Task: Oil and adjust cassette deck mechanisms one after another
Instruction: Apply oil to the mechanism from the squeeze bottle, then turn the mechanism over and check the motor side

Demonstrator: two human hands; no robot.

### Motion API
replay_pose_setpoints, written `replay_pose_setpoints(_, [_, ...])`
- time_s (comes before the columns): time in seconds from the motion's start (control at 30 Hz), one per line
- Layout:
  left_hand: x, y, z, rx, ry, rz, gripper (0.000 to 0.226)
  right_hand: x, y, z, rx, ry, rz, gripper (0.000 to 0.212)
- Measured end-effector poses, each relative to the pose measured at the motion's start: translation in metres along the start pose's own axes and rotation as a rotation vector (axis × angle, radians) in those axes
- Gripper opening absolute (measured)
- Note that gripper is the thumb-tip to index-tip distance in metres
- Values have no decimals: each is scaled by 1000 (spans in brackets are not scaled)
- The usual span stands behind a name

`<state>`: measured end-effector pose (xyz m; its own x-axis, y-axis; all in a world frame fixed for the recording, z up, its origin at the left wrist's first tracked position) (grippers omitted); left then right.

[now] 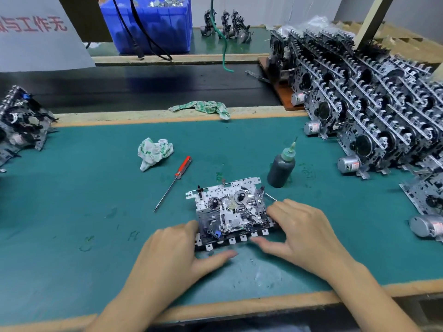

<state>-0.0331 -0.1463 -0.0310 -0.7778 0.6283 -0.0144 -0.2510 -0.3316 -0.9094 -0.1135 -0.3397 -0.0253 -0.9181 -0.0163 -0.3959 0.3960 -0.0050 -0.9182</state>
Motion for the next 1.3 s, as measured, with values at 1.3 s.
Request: replay_pose_setpoints(1.3, [-10, 1, 2, 153, 224, 269, 57, 4, 5, -5, -49, -2, 81, 49])
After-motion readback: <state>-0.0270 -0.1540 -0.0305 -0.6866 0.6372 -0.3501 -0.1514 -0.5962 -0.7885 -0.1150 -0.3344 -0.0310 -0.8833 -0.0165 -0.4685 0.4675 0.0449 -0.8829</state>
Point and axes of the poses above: each hand's wrist, its own x-axis away from the middle knuckle, its own y-axis out of the palm, z = x × y, the point moved 4 cm from there along -x, towards the middle knuckle, and after that the axes turned 7 degrees about x, right-handed, at the moved point
